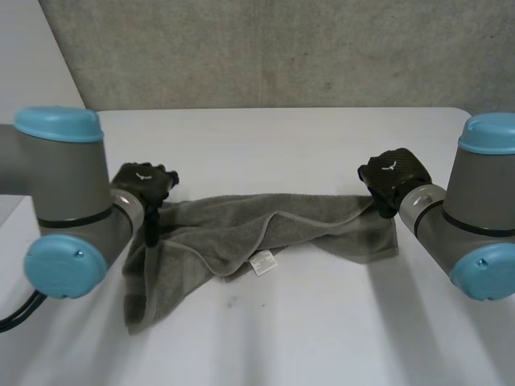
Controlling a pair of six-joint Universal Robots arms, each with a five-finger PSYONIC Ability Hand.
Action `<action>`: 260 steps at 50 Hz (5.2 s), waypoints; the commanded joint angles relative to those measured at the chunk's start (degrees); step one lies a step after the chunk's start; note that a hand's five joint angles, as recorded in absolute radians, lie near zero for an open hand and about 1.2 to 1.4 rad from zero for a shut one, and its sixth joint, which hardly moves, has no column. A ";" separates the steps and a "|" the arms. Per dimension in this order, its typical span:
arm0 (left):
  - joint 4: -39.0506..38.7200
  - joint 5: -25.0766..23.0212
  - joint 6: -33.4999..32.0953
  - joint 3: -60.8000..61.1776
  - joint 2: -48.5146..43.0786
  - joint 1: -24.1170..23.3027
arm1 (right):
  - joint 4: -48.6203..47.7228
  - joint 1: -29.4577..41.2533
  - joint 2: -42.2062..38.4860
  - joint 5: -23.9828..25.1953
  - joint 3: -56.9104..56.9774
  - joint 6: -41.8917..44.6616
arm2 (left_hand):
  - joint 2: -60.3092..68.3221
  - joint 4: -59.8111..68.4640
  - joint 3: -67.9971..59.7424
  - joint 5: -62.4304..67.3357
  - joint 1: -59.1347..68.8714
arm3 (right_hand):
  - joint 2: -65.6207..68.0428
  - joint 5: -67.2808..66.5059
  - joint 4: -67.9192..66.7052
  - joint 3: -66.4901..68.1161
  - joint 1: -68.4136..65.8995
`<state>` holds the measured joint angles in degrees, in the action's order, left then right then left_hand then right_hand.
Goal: Fold the towel.
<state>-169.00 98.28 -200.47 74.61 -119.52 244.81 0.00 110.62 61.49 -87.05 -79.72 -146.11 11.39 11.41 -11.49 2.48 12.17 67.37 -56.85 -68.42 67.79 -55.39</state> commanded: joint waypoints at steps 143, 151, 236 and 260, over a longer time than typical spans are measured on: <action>-39.04 -6.61 13.43 11.43 5.35 10.51 | -18.81 -0.05 6.01 7.94 -2.37 13.31 | 68.61 68.59 -68.51 67.52 67.83 | 12.63 -13.15 -11.58 12.21 -24.61; -39.04 -7.76 13.43 23.04 4.38 12.18 | -17.40 -0.22 -0.76 12.25 -10.72 7.95 | 68.61 68.59 -68.51 67.52 67.83 | 12.63 -13.15 -11.58 12.21 -24.61; -35.98 -7.67 13.17 27.16 10.44 18.69 | -9.75 -7.08 -5.15 1.53 -2.72 -26.86 | 68.61 68.59 -68.51 67.52 67.83 | 12.63 -13.15 -11.58 12.21 -24.61; 1.39 -10.73 -4.48 40.08 36.02 19.57 | 21.45 -10.51 16.99 1.53 -19.60 18.14 | 68.61 68.59 -68.51 67.52 67.83 | 12.63 -13.15 -11.58 12.21 -24.61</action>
<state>-175.32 90.37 -195.26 110.77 -90.17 264.37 6.51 102.65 73.82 -86.34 -98.30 -133.21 69.74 69.77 -69.67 59.14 68.13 67.49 -56.25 -68.40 67.69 -55.84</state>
